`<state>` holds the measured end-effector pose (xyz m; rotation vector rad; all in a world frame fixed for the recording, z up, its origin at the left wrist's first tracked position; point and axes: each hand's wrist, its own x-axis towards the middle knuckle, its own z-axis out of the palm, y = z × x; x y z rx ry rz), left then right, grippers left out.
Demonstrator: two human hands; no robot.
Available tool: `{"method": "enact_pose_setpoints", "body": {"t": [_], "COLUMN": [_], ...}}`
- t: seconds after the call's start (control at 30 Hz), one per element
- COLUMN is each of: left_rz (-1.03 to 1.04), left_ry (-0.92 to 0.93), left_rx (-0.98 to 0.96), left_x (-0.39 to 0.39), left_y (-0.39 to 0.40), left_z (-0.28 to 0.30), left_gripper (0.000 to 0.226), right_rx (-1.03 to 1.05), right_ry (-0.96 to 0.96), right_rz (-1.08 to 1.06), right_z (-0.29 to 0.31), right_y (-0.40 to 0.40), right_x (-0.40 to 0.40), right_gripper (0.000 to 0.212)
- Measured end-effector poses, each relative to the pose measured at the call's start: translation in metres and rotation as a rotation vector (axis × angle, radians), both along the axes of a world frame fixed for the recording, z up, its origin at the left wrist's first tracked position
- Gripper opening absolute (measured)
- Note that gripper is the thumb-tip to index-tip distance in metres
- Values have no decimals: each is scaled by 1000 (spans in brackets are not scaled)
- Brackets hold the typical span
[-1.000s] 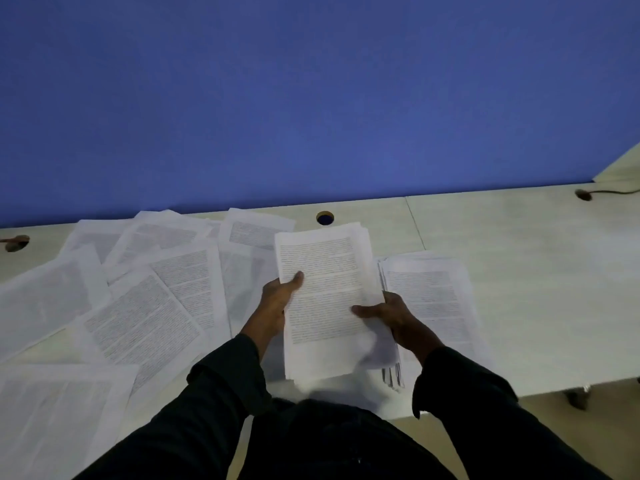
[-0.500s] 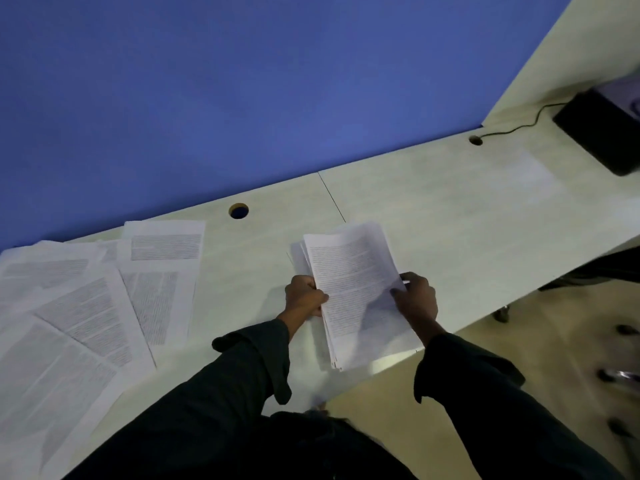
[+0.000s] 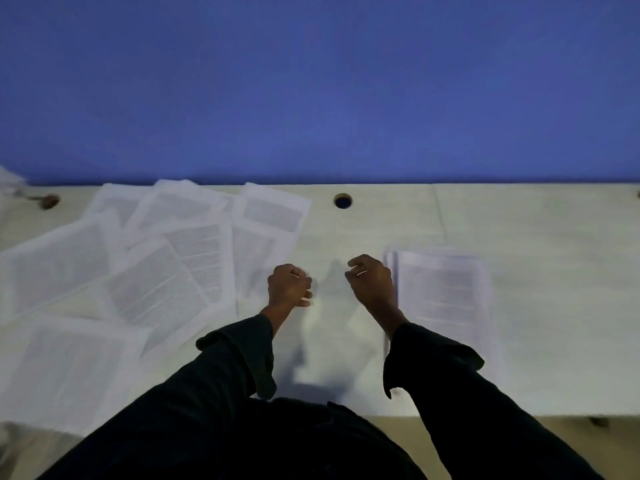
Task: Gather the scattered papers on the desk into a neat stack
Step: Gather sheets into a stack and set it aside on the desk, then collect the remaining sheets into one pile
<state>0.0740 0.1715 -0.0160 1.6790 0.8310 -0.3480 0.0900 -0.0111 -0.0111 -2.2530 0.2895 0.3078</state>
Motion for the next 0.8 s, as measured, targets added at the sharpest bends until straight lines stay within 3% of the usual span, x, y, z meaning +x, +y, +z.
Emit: {"method": "enact_pose_setpoints", "body": {"t": [0.1,0.2,0.3,0.37,0.5,0.57,0.63,0.7,0.8], "left_rz": [202,380,591,692,836,887,878,913,1049], "left_ry": [-14,15,97,266,510,586,557,502,458], "left_rx": [67,361,656,737,588,432,370,340,316], "left_x": [-16,-49,-91,-119,-166,-190,-214,-228,-235], "left_y": [74,151,213,251,309,329,340,346,344], "left_z": [-9,-16,-18,-23,-25,-29,-35,-37,-42], "left_gripper": [12,14,30,50,103,123,123,107,91], "right_rx": [9,-13,-105,-117,-150,-238,-385,-494,-560], "right_ry": [87,123,39,13,-8,-16,26,60,38], "right_rz": [129,235,392,531,728,697,666,637,574], "right_z": [-8,-18,-22,-25,-30,-30,-30,-31,-36], "right_y": [60,125,187,227,300,333,358,373,382], "right_x": [15,19,12,6,-10,-21,-31,-39,-45], "right_gripper": [20,31,45,44,40,57,87,112,107]}}
